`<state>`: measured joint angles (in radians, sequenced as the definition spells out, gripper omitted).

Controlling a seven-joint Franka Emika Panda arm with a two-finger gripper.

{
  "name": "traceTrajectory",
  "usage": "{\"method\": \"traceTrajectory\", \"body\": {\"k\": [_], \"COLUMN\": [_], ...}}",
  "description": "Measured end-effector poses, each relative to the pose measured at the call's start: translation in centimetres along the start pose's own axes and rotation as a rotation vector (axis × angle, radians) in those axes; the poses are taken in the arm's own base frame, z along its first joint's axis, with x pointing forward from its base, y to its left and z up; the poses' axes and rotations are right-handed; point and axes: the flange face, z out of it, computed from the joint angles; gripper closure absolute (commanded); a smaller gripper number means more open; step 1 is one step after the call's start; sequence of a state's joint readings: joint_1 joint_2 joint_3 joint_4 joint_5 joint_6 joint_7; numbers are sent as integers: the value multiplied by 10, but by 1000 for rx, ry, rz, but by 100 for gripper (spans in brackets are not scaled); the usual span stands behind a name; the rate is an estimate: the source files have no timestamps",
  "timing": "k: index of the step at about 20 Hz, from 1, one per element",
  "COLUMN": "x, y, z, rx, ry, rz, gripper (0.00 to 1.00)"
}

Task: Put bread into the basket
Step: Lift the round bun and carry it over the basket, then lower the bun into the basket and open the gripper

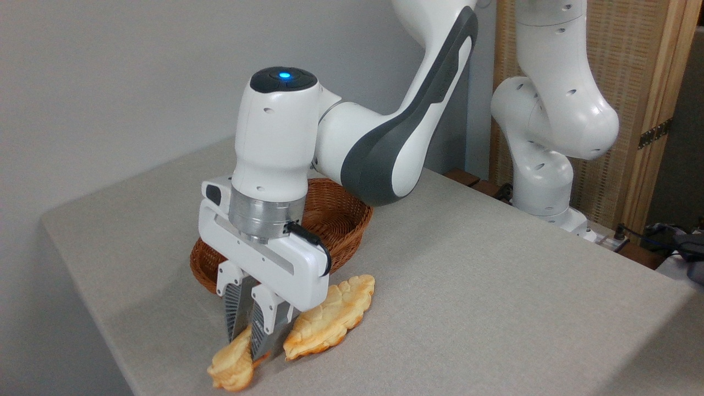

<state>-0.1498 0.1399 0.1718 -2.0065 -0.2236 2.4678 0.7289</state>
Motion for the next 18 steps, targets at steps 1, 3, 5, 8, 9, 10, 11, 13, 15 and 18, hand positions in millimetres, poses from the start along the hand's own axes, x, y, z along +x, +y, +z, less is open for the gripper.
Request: {"method": "traceTrajectory", "body": {"k": [1,3,5,8,9,10,11,13,15,18], "x": [2,9,16,27,31,35,38,41,39,37], "y": [1,4,12,55,79,99,120,150,158,156], "z": [-9,-38,-77,-118,-123,-124,-122,-112,-100,-90], "rx": [-19,-51,-68,-138,-178,-208,-239,-282,-296,-301], "ry": [8,26,57,42,14,-10,-39,-89,-116,-135], "rz": [-14,-25,-54,-20,18,48,79,122,131,127], "gripper": [76,75,74,69,68,66,63,60,33,0]}}
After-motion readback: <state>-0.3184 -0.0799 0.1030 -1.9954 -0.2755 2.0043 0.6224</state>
